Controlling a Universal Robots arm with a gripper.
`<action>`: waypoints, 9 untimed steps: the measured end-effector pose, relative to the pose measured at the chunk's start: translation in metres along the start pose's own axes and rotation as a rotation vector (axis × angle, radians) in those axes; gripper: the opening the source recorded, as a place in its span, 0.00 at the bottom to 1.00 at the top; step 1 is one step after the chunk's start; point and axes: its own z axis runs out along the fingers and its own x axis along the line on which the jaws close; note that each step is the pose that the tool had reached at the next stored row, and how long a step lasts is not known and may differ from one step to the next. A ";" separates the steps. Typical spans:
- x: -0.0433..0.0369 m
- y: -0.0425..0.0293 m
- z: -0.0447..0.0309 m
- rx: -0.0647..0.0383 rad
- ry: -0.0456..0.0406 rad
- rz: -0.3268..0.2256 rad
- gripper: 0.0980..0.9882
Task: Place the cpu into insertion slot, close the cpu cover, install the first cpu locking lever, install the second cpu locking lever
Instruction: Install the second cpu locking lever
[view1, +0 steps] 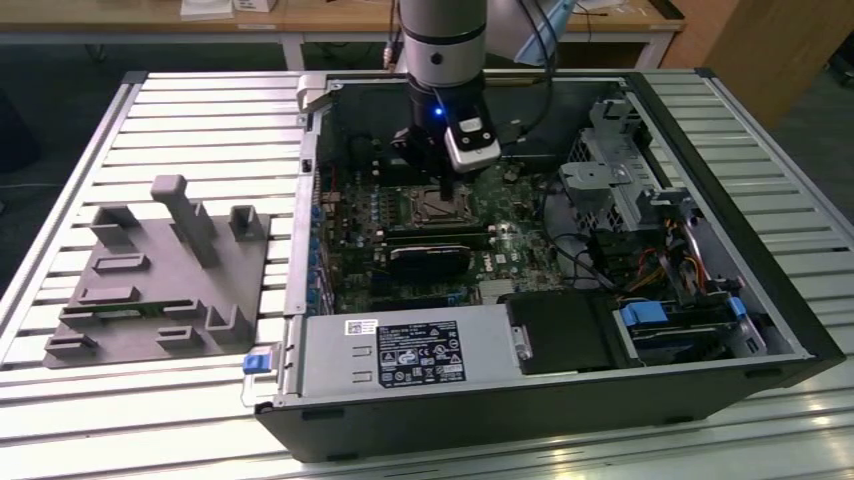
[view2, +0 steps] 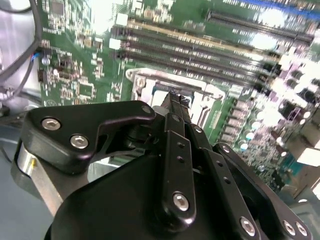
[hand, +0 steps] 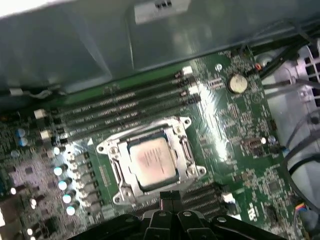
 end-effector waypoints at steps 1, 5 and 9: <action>-0.0008 -0.0024 0.0000 0.000 0.0000 0.000 0.01; -0.0028 -0.0084 0.0002 0.000 0.0001 0.000 0.01; -0.0036 -0.0119 0.0017 -0.001 0.0003 -0.008 0.01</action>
